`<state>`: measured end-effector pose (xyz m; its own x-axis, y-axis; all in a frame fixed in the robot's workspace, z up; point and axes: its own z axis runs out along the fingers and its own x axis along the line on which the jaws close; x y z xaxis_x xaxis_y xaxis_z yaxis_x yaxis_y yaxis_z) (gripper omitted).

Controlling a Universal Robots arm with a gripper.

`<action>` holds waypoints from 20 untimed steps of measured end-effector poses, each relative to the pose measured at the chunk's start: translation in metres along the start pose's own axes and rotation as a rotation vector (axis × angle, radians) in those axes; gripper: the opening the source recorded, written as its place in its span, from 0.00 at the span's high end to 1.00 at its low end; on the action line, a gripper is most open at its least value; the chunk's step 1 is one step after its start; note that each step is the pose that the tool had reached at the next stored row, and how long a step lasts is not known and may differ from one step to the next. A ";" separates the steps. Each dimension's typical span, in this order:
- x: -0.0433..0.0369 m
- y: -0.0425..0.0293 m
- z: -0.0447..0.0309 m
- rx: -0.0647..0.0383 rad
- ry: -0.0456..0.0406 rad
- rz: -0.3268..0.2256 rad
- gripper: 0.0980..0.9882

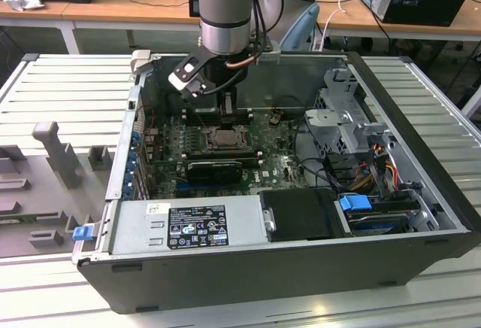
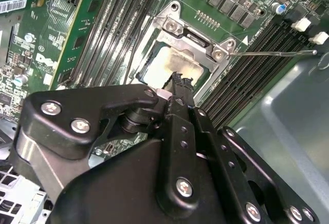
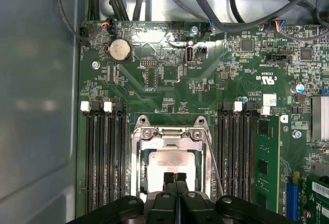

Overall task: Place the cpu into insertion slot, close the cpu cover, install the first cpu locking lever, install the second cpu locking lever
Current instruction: 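Install the first cpu locking lever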

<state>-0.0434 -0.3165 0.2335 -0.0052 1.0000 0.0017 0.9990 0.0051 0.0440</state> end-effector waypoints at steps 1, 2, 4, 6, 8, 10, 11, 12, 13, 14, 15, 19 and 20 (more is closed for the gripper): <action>0.0001 0.0000 -0.0004 0.000 0.0003 0.000 0.99; 0.0000 0.0001 -0.0011 0.000 0.0000 0.000 0.99; 0.0001 0.0001 -0.0016 0.000 0.0002 0.000 0.99; 0.0000 0.0001 -0.0019 0.000 0.0001 0.000 0.99; 0.0000 0.0001 -0.0021 0.000 0.0002 0.000 0.99; 0.0000 0.0001 -0.0029 0.000 -0.0003 0.000 0.99; 0.0000 0.0001 -0.0032 0.000 -0.0001 0.000 0.99; 0.0000 0.0001 -0.0035 0.000 0.0001 0.000 0.99; 0.0000 0.0001 -0.0038 0.000 0.0001 0.000 0.99; 0.0001 0.0001 -0.0042 0.000 0.0002 0.000 0.99; 0.0001 0.0001 -0.0044 0.000 0.0003 0.000 0.99; 0.0000 0.0002 -0.0063 0.000 -0.0001 0.000 0.99; 0.0000 0.0003 -0.0072 0.000 0.0000 0.000 0.99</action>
<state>-0.0435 -0.3164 0.2408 -0.0052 1.0000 0.0017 0.9990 0.0052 0.0441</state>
